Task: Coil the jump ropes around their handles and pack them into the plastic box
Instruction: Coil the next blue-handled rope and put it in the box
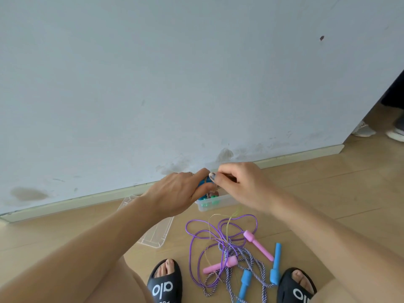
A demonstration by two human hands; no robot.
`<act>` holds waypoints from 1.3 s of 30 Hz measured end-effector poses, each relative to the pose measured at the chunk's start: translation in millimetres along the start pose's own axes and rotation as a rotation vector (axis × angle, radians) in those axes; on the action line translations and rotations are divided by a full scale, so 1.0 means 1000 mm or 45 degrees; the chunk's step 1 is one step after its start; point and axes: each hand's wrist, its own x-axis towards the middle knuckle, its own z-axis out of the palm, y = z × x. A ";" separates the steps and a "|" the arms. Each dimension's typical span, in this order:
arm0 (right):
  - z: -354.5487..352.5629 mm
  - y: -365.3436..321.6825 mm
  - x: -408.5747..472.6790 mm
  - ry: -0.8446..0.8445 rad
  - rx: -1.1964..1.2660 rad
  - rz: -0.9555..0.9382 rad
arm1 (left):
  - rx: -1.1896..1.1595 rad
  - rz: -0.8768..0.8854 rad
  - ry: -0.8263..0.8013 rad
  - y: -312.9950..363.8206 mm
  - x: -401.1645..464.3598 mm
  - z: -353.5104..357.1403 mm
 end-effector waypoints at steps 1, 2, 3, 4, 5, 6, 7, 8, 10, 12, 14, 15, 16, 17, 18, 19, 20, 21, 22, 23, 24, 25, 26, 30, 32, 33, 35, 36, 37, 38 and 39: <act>-0.002 0.000 0.002 -0.026 0.050 0.010 | 0.005 0.029 -0.004 0.001 -0.002 -0.001; -0.004 -0.001 0.003 -0.056 0.102 0.017 | 0.011 0.051 -0.012 0.002 -0.003 -0.001; -0.005 -0.001 0.004 -0.088 0.147 0.020 | 0.010 0.068 -0.016 0.002 -0.004 -0.001; -0.005 -0.001 0.005 -0.121 0.180 0.022 | 0.001 0.083 -0.014 0.002 -0.006 -0.001; -0.005 -0.001 0.006 -0.155 0.205 0.026 | -0.013 0.099 -0.008 0.002 -0.007 -0.001; -0.006 0.000 0.008 -0.189 0.225 0.032 | -0.027 0.120 -0.007 0.002 -0.009 -0.002; -0.006 0.001 0.009 -0.217 0.247 0.039 | -0.044 0.144 -0.012 0.003 -0.010 -0.002; -0.007 0.002 0.011 -0.233 0.270 0.049 | -0.069 0.168 -0.020 0.003 -0.011 -0.003; -0.007 0.005 0.014 -0.239 0.320 0.061 | -0.110 0.210 -0.022 0.005 -0.013 -0.005; -0.007 0.006 0.014 -0.245 0.342 0.050 | -0.084 0.238 -0.001 0.007 -0.013 -0.006; -0.004 0.005 0.013 -0.256 0.324 0.031 | -0.011 0.325 0.089 0.008 -0.013 -0.004; -0.003 0.005 0.013 -0.260 0.321 0.025 | 0.024 0.366 0.137 0.009 -0.013 -0.003; -0.002 0.005 0.013 -0.256 0.333 0.028 | 0.042 0.379 0.159 0.009 -0.012 -0.002; -0.001 0.007 0.014 -0.250 0.361 0.039 | 0.050 0.373 0.166 0.009 -0.011 -0.001; -0.001 0.009 0.015 -0.242 0.406 0.059 | 0.058 0.363 0.179 0.010 -0.011 0.000; 0.001 0.013 0.017 -0.226 0.457 0.087 | 0.057 0.353 0.193 0.011 -0.011 0.002; 0.002 0.017 0.019 -0.203 0.506 0.124 | 0.048 0.328 0.178 0.014 -0.012 0.003; 0.004 0.020 0.021 -0.182 0.543 0.157 | 0.027 0.293 0.146 0.017 -0.012 0.004; 0.008 0.023 0.022 -0.163 0.573 0.184 | -0.010 0.263 0.120 0.019 -0.012 0.005; 0.012 0.025 0.023 -0.133 0.596 0.203 | -0.046 0.249 0.110 0.020 -0.012 0.005; 0.017 0.027 0.024 -0.088 0.605 0.222 | -0.075 0.250 0.108 0.020 -0.011 0.004; 0.022 0.029 0.024 -0.041 0.592 0.236 | -0.095 0.256 0.114 0.019 -0.011 0.002; 0.026 0.030 0.025 -0.009 0.572 0.244 | -0.108 0.254 0.114 0.017 -0.011 -0.001; 0.034 0.028 0.021 -0.100 0.760 0.339 | -0.215 0.205 0.044 0.009 -0.014 0.000; 0.035 0.024 0.019 -0.154 0.866 0.448 | -0.345 0.156 0.058 0.012 -0.013 -0.001; 0.039 0.023 0.018 -0.137 0.859 0.511 | -0.403 0.104 0.076 0.013 -0.012 -0.002; 0.050 0.026 0.017 -0.029 0.793 0.617 | -0.492 0.001 0.082 0.014 -0.008 -0.002; 0.056 0.028 0.017 0.044 0.769 0.650 | -0.513 -0.039 0.073 0.015 -0.006 -0.002; 0.061 0.029 0.015 0.114 0.726 0.657 | -0.524 -0.083 0.065 0.015 -0.004 0.000; 0.065 0.029 0.013 0.167 0.660 0.649 | -0.538 -0.139 0.067 0.014 -0.002 0.002; 0.066 0.026 0.009 0.194 0.563 0.630 | -0.554 -0.210 0.074 0.011 0.001 0.004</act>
